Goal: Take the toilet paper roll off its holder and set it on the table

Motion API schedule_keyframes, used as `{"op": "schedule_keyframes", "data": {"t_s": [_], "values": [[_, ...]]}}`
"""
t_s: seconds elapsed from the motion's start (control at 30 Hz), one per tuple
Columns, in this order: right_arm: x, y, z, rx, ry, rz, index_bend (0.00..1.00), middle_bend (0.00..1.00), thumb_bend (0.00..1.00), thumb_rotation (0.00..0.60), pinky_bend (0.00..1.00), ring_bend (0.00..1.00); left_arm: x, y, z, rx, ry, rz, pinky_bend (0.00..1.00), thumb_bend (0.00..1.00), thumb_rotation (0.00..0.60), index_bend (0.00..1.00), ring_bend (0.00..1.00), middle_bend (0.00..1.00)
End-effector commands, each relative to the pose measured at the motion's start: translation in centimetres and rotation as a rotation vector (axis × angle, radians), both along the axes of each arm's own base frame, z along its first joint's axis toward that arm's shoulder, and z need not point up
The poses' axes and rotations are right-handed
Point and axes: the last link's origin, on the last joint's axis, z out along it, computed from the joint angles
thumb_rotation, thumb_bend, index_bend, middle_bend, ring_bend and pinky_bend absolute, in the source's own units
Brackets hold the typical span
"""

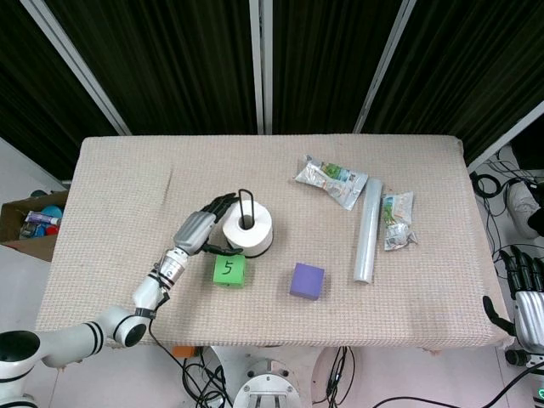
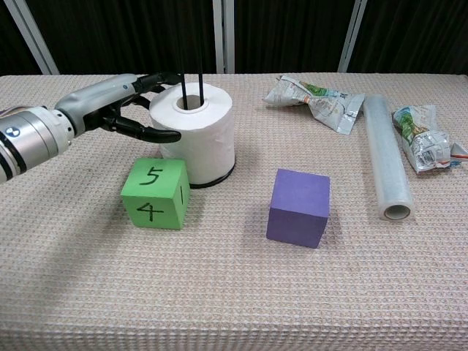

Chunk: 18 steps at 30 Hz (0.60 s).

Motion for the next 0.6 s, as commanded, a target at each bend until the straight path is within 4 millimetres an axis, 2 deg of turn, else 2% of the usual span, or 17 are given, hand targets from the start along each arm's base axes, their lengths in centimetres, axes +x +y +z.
{"op": "schedule_keyframes", "data": {"t_s": [0.03,0.37,0.5,0.6], "values": [[0.0,0.0,0.0,0.002,0.0,-0.002,0.0,0.0,0.3,0.6,0.0,0.0,0.0,0.2,-0.1,-0.001,-0.009,0.009,0.17,0.09,0.344,0.0,0.0,0.0],[-0.3,0.1,0.1,-0.001,-0.002,-0.012,0.0,0.0,0.3,0.6,0.0,0.0,0.7,0.2,-0.7,-0.038,-0.042,0.024,0.17,0.09,0.354,0.0,0.0,0.0],[-0.4,0.1,0.2,-0.003,-0.001,-0.014,0.0,0.0,0.3,0.6,0.0,0.0,0.9,0.4,-1.0,-0.045,-0.051,0.043,0.17,0.09,0.435,0.0,0.0,0.0],[-0.5,0.1,0.4,-0.006,-0.002,-0.017,0.0,0.0,0.3,0.6,0.0,0.0,1.0,0.5,-1.2,-0.038,-0.061,0.049,0.17,0.09,0.458,0.0,0.0,0.0]]}}
